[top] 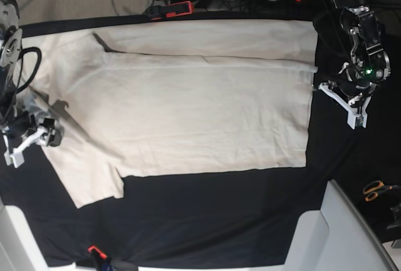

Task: Fold the T-shirt properly
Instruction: 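Fold the gripped sleeve inward over the shirt body with the right gripper, then lower the left gripper onto the shirt's side edge and grasp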

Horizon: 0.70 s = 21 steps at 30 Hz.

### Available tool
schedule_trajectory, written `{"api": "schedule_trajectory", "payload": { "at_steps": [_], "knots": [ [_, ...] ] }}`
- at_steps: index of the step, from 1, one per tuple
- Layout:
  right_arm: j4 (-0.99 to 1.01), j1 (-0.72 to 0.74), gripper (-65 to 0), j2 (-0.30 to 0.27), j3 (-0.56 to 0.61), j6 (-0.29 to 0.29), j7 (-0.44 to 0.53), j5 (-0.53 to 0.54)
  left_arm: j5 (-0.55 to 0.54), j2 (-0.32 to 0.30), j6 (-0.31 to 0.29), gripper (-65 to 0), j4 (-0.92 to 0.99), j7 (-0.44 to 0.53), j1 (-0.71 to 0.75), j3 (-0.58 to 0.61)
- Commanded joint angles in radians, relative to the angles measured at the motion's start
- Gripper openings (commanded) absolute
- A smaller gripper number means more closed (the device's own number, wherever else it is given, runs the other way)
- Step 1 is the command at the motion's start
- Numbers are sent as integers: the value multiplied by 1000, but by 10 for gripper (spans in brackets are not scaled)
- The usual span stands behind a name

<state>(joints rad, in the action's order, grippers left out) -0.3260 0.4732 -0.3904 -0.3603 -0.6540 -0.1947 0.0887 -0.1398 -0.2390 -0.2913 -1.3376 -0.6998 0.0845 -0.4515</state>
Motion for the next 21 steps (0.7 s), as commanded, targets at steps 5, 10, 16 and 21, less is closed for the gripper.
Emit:
{"api": "schedule_trajectory", "payload": {
  "at_steps": [5, 10, 16, 21],
  "knots": [
    [-8, 26, -389, -14, -1, 6, 5, 4, -5, -18, -1, -571, -16, 16, -7, -8],
    [-8, 26, -639, -12, -1, 6, 5, 4, -10, -13, -1, -568, -16, 16, -13, -5],
    [-12, 26, -644, -20, -1, 6, 5, 4, -17, 5, -1, -566, -16, 21, -56, 1],
    [-12, 25, -644, -22, -1, 6, 5, 4, -16, -6, -1, -564, 77, 2, -165, -3]
  ]
}}
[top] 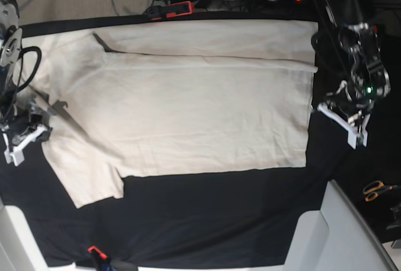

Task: Fold the T-shirt properly
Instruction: 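Lower the left gripper onto the shirt's side edge and grasp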

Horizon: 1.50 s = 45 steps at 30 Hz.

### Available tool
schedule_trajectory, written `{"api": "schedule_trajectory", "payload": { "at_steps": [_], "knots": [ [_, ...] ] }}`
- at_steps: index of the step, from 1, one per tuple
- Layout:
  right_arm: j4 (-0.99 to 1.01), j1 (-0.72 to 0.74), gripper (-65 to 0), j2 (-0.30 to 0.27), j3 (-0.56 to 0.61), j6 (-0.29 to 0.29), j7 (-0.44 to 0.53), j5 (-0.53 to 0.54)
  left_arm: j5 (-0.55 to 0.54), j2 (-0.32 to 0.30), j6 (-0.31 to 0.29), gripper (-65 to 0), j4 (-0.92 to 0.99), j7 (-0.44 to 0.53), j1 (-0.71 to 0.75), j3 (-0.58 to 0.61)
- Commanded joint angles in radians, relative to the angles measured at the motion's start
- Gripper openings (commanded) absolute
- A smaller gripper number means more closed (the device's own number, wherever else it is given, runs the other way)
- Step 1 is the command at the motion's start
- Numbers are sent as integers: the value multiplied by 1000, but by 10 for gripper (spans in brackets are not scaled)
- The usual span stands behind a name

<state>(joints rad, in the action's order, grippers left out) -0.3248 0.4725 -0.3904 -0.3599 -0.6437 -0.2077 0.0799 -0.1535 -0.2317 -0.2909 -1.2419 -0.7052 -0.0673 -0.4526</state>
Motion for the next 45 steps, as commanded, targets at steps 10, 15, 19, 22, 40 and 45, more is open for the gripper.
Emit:
{"api": "schedule_trajectory", "payload": {
  "at_steps": [10, 15, 19, 22, 40, 45],
  "knots": [
    [-15, 22, -644, -23, 0, -11, 18, 13, -4, -44, -1, -545, 356, 60, -243, -8],
    [-15, 22, -644, -25, 0, -12, 18, 13, -87, -22, -1, -240, 363, 63, -254, -51],
    [-15, 22, -644, -25, 0, -12, 18, 13, -143, -27, 2, -171, 411, 104, -262, -76],
    [-33, 22, -644, -23, 0, -12, 18, 13, -111, -24, 2, -171, 505, 126, -308, -74],
    [-49, 21, -644, -18, 0, -12, 17, 13, -96, 73, -1, -173, 471, 104, -210, -74],
    [-49, 21, -644, -17, 0, -12, 17, 13, -96, 96, -1, -301, 471, 97, -202, -73]
  ]
}}
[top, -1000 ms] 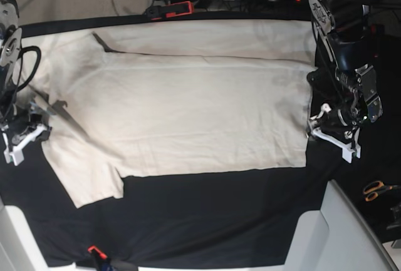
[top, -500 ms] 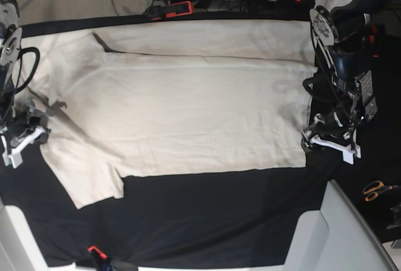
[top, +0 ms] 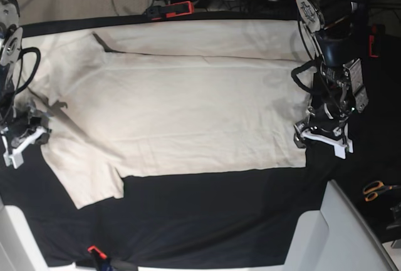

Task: Fold the T-shirt properly
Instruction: 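Lower the left gripper onto the shirt's side edge and grasp, then fold the gripped side edge inward over the shirt body with the left gripper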

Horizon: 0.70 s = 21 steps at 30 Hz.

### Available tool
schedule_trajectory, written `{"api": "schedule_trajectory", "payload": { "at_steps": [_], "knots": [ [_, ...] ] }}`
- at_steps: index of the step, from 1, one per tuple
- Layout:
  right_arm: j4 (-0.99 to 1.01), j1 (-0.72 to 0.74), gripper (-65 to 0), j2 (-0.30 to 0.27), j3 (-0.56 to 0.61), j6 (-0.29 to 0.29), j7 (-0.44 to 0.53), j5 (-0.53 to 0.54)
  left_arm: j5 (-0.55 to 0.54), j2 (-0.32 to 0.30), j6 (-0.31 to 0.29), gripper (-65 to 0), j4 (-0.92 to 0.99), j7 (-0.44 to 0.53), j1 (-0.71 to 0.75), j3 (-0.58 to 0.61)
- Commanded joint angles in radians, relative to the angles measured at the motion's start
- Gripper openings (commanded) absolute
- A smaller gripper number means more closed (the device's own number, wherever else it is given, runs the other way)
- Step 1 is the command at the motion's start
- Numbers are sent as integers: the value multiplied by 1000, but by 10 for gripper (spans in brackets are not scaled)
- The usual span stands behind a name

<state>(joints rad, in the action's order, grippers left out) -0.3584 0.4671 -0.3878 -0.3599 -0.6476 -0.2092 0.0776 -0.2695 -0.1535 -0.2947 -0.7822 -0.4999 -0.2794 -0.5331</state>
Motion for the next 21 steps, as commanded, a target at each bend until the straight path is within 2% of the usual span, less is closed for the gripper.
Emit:
{"api": "schedule_trajectory", "payload": {
  "at_steps": [1, 4, 10, 12, 13, 14, 19, 21],
  "knots": [
    [-15, 26, -644, -20, 0, -8, 18, 15, 20, 21, 2, -339, 14, -108, 13, 12],
    [-15, 26, -644, -20, 0, -8, 18, 15, 20, 32, 2, -395, 13, -104, 29, 60],
    [-15, 22, -644, -23, 0, -8, 18, 15, 20, 25, 2, -420, 13, -102, 36, 66],
    [-15, 17, -644, -23, 0, -8, 18, 15, 20, 24, 2, -533, 13, -104, 36, 66],
    [-15, 17, -644, -23, 0, -8, 18, 15, 20, 24, 2, -615, 13, -107, 36, 66],
    [-15, 14, -644, -23, 0, -8, 18, 15, 20, 24, 2, -650, 13, -107, 38, 66],
    [-15, 11, -644, -23, 0, -8, 18, 15, 20, 22, 2, -650, -18, -113, 67, 74],
    [-15, 11, -644, -24, 0, -8, 18, 15, 20, 24, 2, -650, -87, -158, 107, 74]
  ]
}}
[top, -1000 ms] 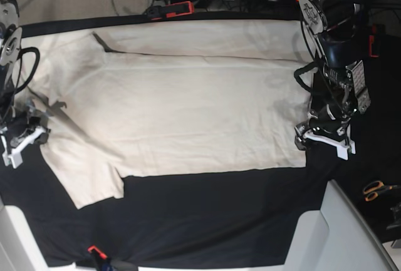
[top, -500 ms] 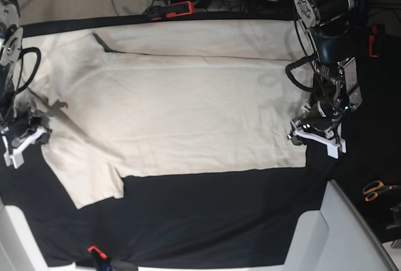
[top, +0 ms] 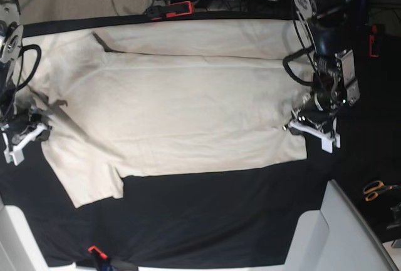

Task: Fold the T-shirt properly
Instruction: 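Fold the gripped side edge inward over the shirt body with the left gripper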

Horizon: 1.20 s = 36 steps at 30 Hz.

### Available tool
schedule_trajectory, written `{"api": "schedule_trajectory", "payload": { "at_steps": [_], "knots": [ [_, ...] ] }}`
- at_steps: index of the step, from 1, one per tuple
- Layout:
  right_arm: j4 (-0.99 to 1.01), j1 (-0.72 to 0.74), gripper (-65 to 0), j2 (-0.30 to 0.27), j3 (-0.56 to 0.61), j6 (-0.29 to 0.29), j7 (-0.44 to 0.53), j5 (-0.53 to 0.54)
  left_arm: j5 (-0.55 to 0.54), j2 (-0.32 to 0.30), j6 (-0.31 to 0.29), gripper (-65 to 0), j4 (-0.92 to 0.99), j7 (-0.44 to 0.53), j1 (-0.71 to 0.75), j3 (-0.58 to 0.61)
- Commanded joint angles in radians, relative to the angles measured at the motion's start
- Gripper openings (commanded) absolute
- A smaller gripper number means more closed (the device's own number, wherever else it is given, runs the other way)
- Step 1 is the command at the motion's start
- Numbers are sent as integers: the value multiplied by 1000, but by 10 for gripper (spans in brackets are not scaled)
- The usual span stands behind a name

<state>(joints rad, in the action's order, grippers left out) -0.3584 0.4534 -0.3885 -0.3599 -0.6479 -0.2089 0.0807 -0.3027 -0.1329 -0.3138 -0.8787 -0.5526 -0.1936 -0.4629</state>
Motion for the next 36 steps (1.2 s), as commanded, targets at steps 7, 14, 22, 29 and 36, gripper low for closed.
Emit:
{"api": "schedule_trajectory", "payload": {
  "at_steps": [7, 14, 22, 29, 36],
  "knots": [
    [-15, 25, -644, -19, 0, -8, 18, 12, 60, 26, 26, -650, -273, -211, 145, -4],
    [-15, 25, -644, -16, 0, -8, 18, 12, 60, 23, 26, -650, -322, -214, 194, -4],
    [-15, 25, -644, -16, 0, -8, 18, 12, 60, 25, 26, -443, -414, -252, 199, -6],
    [-12, 23, -644, -16, 0, -8, 18, 12, 60, 23, 26, -194, -471, -257, 197, -12],
    [-12, 23, -644, -16, 69, -8, 18, 12, 63, 9, 26, -188, -480, -257, 147, -133]
  ]
}}
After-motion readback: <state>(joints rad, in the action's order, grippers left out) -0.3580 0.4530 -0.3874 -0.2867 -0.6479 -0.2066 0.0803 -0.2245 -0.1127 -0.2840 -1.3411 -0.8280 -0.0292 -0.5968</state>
